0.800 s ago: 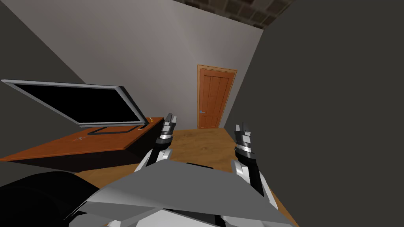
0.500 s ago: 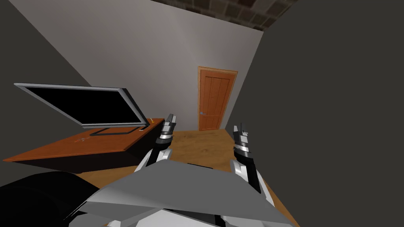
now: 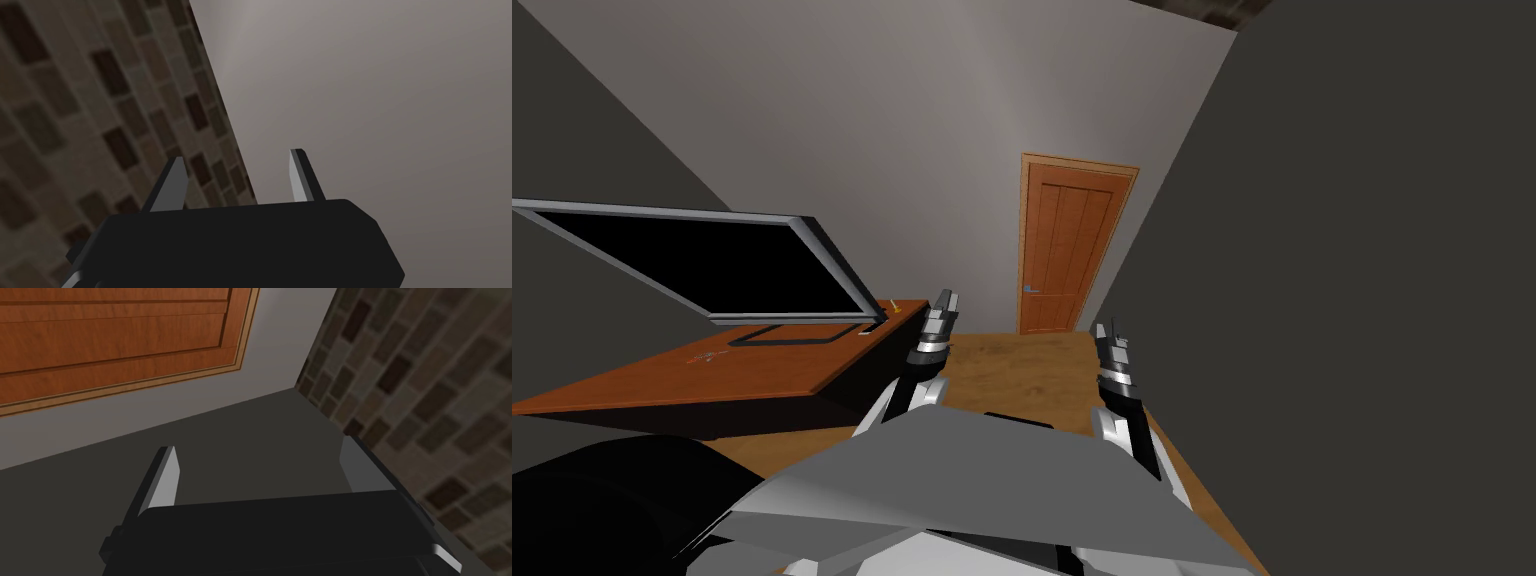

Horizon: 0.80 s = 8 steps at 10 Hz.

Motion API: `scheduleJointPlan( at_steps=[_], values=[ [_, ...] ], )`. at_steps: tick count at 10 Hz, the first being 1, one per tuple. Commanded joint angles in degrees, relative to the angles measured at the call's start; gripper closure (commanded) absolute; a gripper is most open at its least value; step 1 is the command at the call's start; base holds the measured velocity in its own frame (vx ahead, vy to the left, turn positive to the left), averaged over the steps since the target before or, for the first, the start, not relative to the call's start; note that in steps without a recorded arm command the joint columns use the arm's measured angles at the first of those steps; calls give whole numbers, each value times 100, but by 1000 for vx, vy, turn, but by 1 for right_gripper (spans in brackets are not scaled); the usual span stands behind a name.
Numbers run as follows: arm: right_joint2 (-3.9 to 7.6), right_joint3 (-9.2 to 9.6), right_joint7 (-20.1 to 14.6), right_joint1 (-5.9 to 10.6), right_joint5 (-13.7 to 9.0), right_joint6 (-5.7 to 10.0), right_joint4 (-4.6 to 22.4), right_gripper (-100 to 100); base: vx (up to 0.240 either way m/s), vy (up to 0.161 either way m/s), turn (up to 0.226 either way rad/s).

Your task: Pull the door open

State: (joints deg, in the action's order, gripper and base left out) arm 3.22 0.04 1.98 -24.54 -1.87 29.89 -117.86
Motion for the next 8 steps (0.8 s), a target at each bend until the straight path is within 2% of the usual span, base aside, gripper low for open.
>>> scheduleJointPlan(
  at_steps=[1,8],
  values=[
    [87,17,-39,56,-81,54,202,-100,130,48,63],
    [331,163,-122,233,-340,298,1001,-100,101,45,48]
  ],
)
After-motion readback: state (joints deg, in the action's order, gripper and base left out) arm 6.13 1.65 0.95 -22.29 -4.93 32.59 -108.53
